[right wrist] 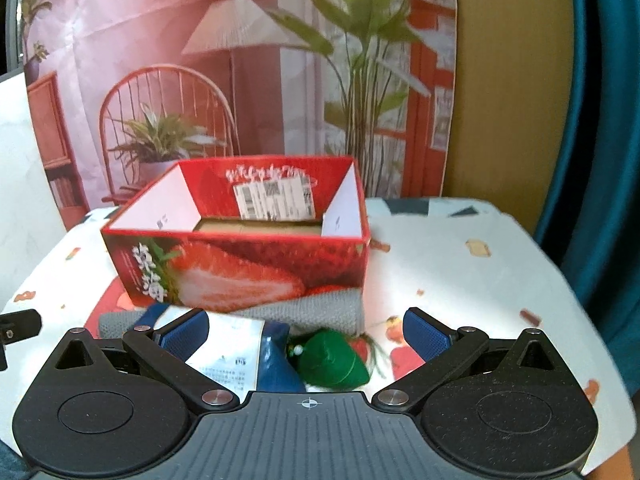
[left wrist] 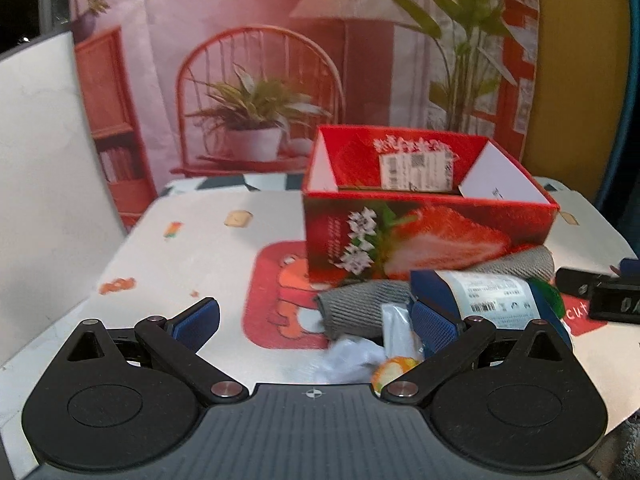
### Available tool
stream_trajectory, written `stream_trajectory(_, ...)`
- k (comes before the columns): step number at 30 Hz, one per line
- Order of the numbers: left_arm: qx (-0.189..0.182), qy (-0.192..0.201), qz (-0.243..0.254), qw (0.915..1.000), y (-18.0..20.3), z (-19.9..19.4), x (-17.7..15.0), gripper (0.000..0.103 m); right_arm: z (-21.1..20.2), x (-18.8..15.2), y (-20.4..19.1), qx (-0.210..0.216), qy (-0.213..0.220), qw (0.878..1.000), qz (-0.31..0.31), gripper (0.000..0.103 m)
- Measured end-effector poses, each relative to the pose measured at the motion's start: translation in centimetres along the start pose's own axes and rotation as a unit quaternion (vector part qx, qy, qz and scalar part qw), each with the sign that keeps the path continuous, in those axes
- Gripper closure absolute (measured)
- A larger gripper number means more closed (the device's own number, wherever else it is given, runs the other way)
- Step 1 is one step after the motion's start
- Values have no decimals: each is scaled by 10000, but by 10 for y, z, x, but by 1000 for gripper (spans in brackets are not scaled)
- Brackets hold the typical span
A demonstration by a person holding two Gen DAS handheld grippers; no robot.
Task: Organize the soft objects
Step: 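Lower the left tool onto the blue snack bag and close on it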
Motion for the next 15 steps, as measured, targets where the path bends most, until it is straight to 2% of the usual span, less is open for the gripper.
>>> stream_trajectory(8, -381, -261, 7, 9989, 11, 35, -12, 1, 43, -27, -5, 38, -366, 9993, -40, 0)
stream_trajectory(15, -663, -327, -149, 9972, 9, 46, -21, 8, 73, -50, -14, 85, -584, 9979, -279, 0)
Point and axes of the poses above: each gripper's, at about its wrist camera, not at the fingertips, and z roughly the way its jaws point, y to its right, x to its top, the point moved 4 cm from there along z, roughly the way its jaws point, and after that the axes turned 15 degrees about -y, right-handed, at the moved point
